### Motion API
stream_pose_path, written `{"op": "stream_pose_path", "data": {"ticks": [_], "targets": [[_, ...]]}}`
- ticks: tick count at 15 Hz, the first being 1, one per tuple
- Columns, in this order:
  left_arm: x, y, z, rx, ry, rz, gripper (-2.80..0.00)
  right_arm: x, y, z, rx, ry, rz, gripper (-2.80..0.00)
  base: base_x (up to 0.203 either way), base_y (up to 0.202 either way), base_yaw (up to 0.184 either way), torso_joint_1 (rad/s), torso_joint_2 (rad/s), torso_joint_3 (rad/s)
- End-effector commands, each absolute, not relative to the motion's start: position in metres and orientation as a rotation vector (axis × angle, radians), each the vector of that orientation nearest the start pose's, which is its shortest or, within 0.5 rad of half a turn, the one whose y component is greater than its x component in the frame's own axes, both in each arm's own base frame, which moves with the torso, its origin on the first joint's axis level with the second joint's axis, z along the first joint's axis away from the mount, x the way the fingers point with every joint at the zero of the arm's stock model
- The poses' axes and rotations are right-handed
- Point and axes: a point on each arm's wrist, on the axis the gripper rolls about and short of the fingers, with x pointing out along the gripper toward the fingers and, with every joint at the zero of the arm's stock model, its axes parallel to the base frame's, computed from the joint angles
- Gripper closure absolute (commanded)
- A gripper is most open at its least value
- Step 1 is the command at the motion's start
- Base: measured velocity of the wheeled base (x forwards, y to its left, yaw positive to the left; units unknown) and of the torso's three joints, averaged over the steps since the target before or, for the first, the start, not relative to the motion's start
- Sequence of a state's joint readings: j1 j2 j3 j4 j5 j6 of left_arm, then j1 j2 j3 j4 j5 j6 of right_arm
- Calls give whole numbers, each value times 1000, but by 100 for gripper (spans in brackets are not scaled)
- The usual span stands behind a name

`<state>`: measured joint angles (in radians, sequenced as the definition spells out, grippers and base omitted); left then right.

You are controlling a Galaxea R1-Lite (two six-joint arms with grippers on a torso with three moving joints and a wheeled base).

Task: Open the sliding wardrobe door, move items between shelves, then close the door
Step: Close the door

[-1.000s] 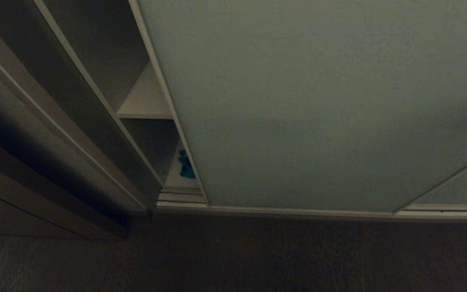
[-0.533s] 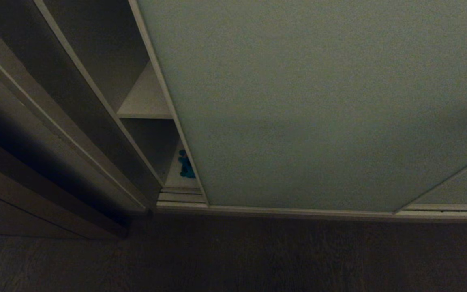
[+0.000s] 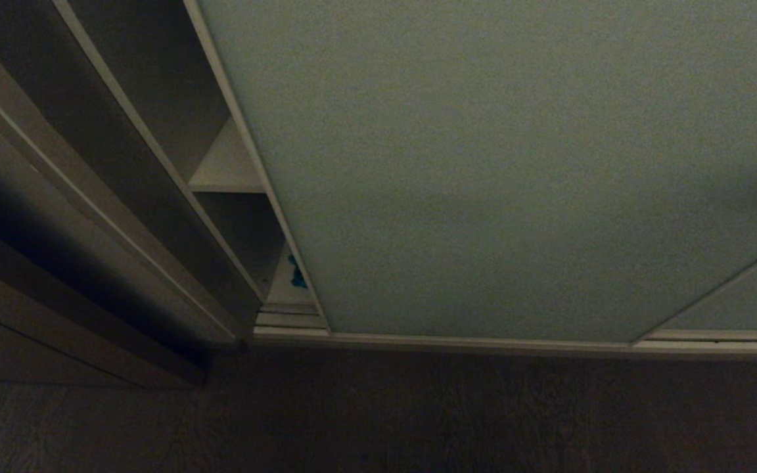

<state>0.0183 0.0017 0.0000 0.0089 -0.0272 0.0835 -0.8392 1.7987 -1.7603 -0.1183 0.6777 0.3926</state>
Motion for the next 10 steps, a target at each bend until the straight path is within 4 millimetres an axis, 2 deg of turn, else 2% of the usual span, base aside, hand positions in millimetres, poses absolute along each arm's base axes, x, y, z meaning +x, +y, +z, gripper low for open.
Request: {"op": "stream_pose_path", "data": {"ticks": [1,10], "targets": [[-23,-1,75,84,12,-8,0,231,-230,376,324,-100,-126,0,0,0,0,0,0,0],[-23,-1,75,84,12,-7,0,226,-181,376,321,-92,-23,0,0,0,0,0,0,0]]}}
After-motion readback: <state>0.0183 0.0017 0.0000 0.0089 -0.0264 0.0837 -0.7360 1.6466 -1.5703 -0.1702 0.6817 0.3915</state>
